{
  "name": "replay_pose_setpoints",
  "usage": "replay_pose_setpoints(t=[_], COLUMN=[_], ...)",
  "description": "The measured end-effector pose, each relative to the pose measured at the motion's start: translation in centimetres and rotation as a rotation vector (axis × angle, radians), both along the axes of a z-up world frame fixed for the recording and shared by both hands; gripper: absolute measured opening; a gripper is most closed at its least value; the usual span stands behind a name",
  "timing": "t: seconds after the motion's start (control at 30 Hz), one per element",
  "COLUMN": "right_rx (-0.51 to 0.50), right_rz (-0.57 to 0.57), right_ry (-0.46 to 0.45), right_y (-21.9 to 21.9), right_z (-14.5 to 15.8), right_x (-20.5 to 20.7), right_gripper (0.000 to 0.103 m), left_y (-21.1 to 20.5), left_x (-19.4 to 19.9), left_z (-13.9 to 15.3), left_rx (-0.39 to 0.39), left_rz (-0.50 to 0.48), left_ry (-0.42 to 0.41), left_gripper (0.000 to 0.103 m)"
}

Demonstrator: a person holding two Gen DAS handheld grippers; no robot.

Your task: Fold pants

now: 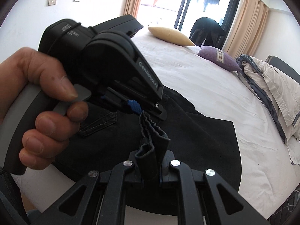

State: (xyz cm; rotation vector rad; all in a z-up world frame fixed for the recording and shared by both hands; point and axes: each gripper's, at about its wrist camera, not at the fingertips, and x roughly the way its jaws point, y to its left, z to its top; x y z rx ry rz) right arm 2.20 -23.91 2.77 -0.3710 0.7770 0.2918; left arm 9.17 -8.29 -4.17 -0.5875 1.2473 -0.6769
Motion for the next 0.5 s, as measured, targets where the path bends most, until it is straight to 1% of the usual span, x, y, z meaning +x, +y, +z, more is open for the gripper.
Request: replay_pose_setpoints(t=[0.1,0.2,0.4,0.5], right_rx=[-0.023,-0.035,-0.067,-0.063], right_rz=[0.035,0.067,0.103,0.100], right_ry=[-0.001,0.020,0.079,0.119], right_y=[1.8,3.3,5.8,6.0], right_z=[-0.3,-1.3,-3.9,-5.0], right_x=[-0.2,-0.1,0.0,0.0], right_gripper=[0.011,0.011,0.012,0.013], left_y=[1.8,3.0,5.1,5.4], left_x=[0.3,0.3,-0.1,-0.5], left_z=[0.7,0.7,-1.2,-1.9], left_rx=[0.050,0.107,0.209,0.227], left_rz=[-0.010,-0.009,-0.008,-0.007], left_ry=[-0.033,-0.038,-0.045,-0.049], left_gripper=[0.009,0.009,0.009,0.011])
